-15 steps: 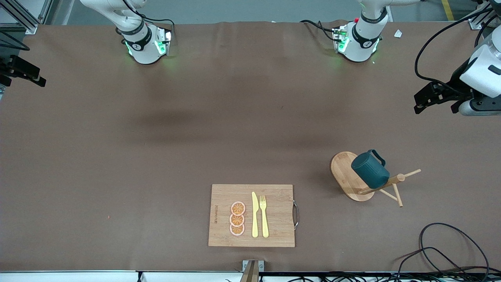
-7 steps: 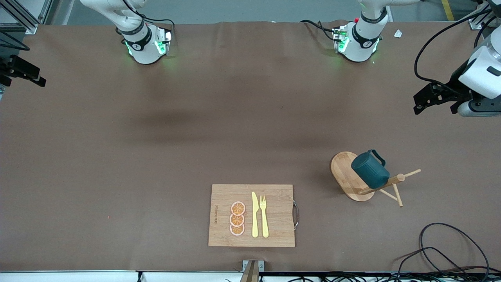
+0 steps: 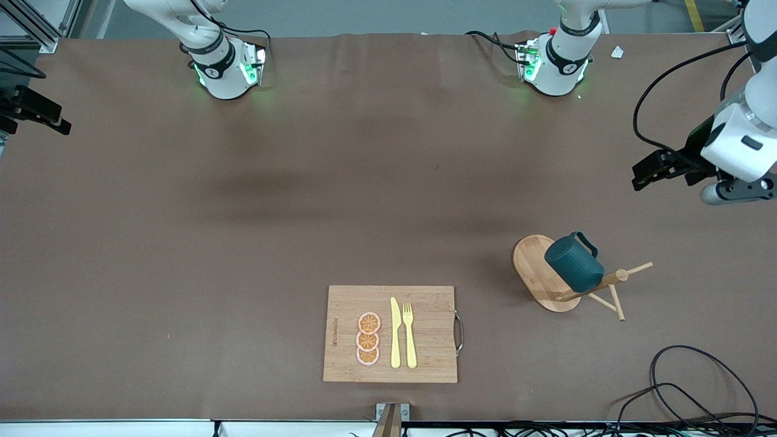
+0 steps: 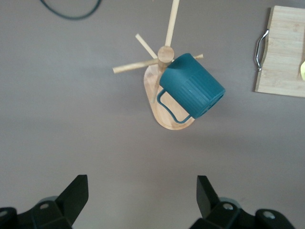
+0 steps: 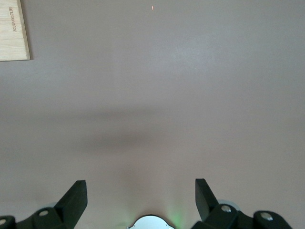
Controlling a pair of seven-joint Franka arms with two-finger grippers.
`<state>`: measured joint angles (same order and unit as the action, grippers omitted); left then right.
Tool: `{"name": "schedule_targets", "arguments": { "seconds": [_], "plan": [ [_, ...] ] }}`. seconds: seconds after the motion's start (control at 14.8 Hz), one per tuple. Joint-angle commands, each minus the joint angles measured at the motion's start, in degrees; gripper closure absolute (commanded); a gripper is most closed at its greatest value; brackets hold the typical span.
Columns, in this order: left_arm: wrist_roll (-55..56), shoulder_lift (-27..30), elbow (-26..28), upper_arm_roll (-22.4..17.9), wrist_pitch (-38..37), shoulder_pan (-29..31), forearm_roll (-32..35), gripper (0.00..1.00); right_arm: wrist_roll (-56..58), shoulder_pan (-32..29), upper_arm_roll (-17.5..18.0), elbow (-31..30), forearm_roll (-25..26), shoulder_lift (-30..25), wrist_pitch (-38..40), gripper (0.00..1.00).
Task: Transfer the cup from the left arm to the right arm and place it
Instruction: 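Reach the left gripper to the teal mug on the wooden stand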
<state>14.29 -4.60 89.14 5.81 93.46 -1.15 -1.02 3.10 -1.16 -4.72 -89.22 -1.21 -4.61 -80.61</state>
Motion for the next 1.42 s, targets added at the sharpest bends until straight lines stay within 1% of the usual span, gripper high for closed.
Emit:
{"name": "schedule_targets", "arguments": {
  "seconds": [0.0,0.2,0.27,0.47,0.74,1.22,1.35],
  "plan": [
    [7.6,-2.6,-1.0,0.0,-0.1,0.0,-2.8,0.0,-0.3,-0.9,0.8,-1.4,0.4,-1.6,-0.9,0.0],
    [18.2,-5.9,-1.3,0.1,0.8,-0.3,-3.2,0.0,-0.1,-0.9,0.8,-1.4,0.4,-1.6,-1.0,0.0],
    [20.0,-7.6,-2.6,0.1,1.5,-0.4,-4.0,0.0,0.0,-0.9,0.8,-1.5,0.4,-1.6,-1.0,0.0],
    [27.9,-12.8,-4.9,0.0,3.0,0.4,-10.5,0.0,0.2,-0.9,0.8,-1.6,2.0,-1.6,-0.9,0.0],
    [33.5,-16.9,-5.4,0.0,7.0,2.6,-15.7,0.0,0.2,-0.9,0.8,-1.5,2.0,-1.6,-0.5,0.0],
    [36.4,-22.0,-5.8,0.2,12.6,2.2,-16.3,0.0,-0.5,-0.2,0.9,-0.3,1.7,-1.6,0.3,0.0],
    [36.9,-23.0,-6.0,0.3,13.1,2.1,-16.4,0.0,-0.5,-0.2,0.9,-0.1,1.7,-1.5,0.3,0.0]
  ]
}}
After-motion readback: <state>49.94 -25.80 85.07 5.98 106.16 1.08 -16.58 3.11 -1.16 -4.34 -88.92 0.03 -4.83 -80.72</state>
